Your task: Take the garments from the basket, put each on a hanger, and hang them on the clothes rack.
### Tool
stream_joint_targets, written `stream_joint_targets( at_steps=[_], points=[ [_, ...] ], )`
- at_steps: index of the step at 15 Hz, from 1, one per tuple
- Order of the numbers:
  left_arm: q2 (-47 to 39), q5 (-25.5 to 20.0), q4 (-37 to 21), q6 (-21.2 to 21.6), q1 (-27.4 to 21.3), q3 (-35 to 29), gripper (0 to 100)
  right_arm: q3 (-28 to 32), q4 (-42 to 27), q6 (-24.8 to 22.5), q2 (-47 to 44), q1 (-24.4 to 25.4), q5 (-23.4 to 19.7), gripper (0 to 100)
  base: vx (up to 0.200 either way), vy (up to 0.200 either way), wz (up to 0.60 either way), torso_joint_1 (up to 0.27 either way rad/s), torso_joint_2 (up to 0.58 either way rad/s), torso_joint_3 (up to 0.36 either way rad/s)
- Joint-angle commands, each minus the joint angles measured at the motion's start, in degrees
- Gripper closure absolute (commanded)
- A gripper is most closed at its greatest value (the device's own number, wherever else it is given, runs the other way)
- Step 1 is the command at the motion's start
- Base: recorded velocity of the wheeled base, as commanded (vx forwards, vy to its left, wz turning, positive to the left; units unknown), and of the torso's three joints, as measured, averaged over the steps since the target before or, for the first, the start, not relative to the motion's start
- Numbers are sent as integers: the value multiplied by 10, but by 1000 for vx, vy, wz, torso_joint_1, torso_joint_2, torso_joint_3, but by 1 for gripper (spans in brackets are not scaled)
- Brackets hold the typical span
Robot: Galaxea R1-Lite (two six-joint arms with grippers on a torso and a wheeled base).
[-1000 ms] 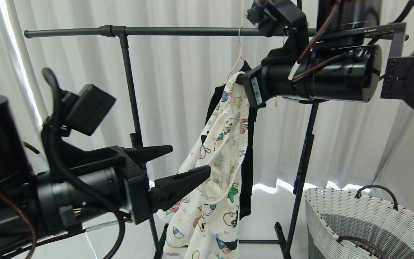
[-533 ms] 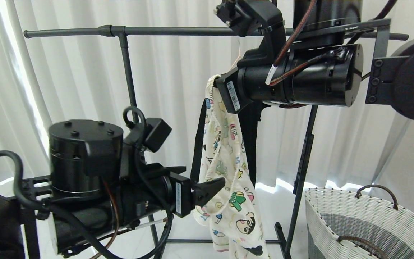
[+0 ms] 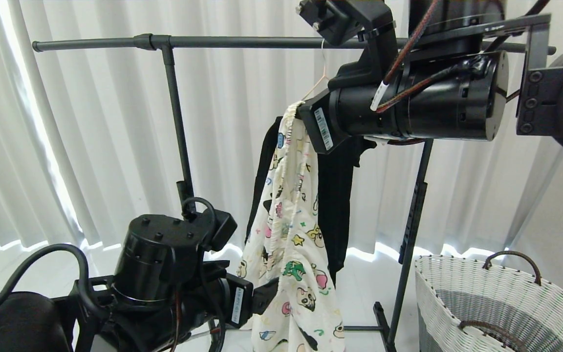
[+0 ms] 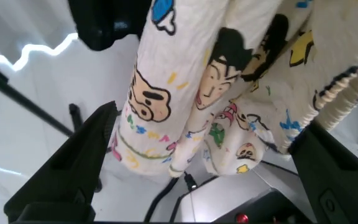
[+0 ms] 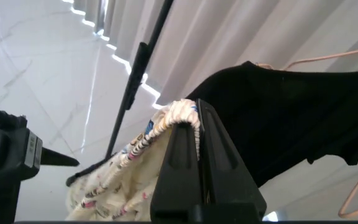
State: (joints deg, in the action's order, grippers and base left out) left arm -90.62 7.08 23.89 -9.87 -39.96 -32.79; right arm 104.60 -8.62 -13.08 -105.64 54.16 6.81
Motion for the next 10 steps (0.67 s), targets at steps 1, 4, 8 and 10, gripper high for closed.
stream_joint_targets(
  at_steps=[1, 4, 8, 10],
  points=[
    [26, 10, -2, 0, 1, 15, 0, -4, 2, 0, 8, -7, 17, 100, 0, 0, 0, 0, 0, 0],
    [77, 32, -2, 4, 1, 37, 0, -40, 2, 0, 30, -33, 40, 100, 0, 0, 0, 0, 0, 0],
    [128, 33, -2, 78, 17, 96, 100, -120, 2, -1, 91, -44, 42, 100, 0, 0, 0, 0, 0, 0],
    [148, 33, -1, 137, 23, 99, 100, -178, 2, -1, 146, -49, 58, 100, 0, 0, 0, 0, 0, 0]
  ],
)
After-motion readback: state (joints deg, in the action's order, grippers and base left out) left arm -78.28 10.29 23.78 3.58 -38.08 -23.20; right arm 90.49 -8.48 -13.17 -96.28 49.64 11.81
